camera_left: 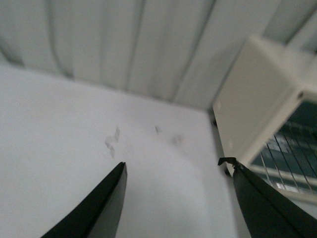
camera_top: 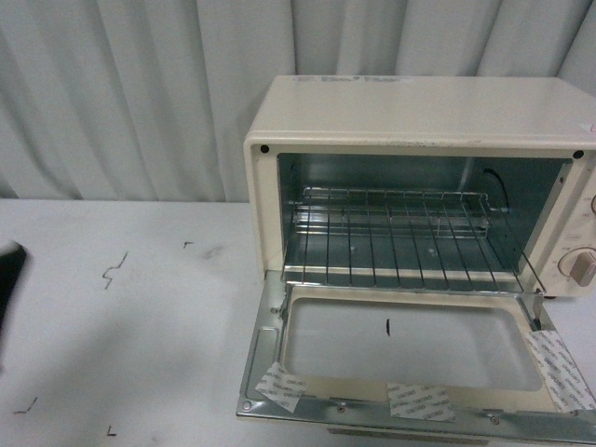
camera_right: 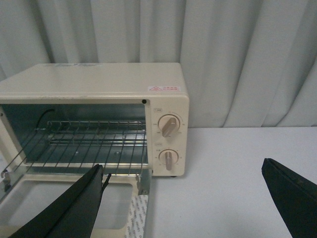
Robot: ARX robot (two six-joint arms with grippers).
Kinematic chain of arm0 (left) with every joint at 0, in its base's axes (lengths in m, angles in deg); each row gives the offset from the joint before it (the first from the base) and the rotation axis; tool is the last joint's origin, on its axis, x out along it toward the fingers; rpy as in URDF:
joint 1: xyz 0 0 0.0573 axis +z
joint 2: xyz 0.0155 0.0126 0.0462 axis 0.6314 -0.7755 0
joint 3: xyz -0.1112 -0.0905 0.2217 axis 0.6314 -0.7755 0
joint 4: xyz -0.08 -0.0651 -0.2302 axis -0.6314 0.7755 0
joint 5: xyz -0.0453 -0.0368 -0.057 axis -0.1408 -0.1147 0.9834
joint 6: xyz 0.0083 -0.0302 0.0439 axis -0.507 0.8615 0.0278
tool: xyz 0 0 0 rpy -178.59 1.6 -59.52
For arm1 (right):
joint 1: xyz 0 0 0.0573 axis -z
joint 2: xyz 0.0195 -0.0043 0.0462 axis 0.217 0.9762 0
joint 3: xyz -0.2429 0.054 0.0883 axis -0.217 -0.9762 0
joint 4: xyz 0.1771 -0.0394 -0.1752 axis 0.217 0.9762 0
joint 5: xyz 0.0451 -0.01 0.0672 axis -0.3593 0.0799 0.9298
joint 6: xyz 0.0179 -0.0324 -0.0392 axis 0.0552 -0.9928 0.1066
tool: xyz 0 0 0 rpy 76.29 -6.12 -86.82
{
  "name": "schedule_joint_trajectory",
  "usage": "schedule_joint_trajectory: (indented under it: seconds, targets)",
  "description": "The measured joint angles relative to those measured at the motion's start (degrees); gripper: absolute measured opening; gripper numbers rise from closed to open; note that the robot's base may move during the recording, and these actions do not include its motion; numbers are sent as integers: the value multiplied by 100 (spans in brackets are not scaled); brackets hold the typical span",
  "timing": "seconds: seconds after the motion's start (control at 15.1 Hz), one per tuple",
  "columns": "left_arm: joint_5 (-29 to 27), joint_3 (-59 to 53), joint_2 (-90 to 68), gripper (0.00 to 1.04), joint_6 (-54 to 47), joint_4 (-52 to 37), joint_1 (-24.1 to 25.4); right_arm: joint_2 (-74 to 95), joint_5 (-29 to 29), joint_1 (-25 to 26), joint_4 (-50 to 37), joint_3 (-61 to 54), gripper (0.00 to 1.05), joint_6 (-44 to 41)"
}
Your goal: Open oven
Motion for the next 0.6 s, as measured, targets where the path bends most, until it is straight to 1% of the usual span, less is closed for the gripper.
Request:
schedule_joint_trajectory:
  seconds: [0.07,0.13,0.2,0.27,0.33,0.4,0.46,0.53,0.6]
  targets:
    - [-13,-7,837,55,-719,142,186,2,24,-4,-7,0,98,0]
    - [120,-28,1294,44,-1047,466,256,2,17,-4,-9,0,98,0]
    - [243,-101,1602,33,-1263,901,345,2,20,-4,-9,0,98,0]
    - [348,-111,2194,21,-1381,1687,455,2,13,-4,-7,0,98,0]
    - [420,-111,2752,10,-1453,1974,533,2,15,-4,-9,0,98,0]
    - [492,-114,3204,2,-1493,2306,623,2,17,-4,-7,0,98,0]
    - [595,-138,3501,2,-1497,2616,717,2,17,-4,-11,0,98,0]
    - [992,-203,3748,2,-1502,2889,1047,2,17,-4,-9,0,98,0]
    - [1038,-216,4037,2,-1499,3143,1248,2,13,-4,-9,0,98,0]
